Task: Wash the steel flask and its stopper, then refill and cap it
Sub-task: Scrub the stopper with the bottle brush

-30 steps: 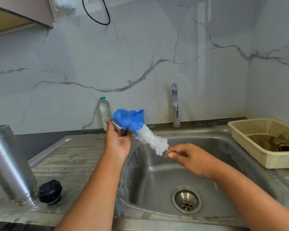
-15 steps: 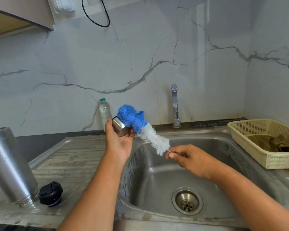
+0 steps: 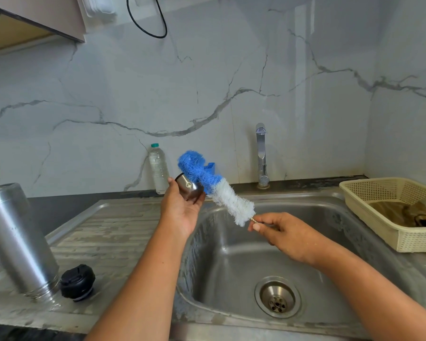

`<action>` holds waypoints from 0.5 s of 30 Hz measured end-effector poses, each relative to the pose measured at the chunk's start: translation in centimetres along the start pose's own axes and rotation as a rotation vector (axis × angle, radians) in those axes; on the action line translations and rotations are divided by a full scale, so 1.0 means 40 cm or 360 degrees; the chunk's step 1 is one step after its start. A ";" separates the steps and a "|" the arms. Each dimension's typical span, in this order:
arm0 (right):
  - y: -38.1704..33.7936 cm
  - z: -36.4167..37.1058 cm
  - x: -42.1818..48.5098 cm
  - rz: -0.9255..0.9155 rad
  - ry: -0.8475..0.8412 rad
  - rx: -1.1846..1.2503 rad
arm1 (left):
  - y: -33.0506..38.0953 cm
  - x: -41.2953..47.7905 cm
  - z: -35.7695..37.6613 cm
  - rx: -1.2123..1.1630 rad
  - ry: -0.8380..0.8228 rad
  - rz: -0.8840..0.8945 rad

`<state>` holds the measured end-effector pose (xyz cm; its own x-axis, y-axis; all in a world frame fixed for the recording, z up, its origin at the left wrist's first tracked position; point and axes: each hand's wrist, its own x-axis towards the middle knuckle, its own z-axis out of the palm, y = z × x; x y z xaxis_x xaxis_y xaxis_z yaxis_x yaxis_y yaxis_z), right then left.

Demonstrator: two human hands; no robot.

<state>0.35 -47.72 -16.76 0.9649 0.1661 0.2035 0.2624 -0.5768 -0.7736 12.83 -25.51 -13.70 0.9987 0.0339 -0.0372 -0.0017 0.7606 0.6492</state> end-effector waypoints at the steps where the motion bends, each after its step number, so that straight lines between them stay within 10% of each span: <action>1: -0.003 0.002 -0.002 -0.0009 -0.0012 -0.0009 | -0.003 0.001 0.002 0.0004 -0.0021 0.0002; 15: -0.026 -0.008 -0.016 0.0041 -0.0038 -0.0012 | -0.010 -0.034 0.024 -0.0084 -0.0042 0.0031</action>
<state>-0.52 -47.48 -15.91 0.9708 0.1701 0.1689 0.2375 -0.5872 -0.7738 11.50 -26.48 -13.18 0.9995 0.0325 -0.0043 -0.0232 0.7930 0.6087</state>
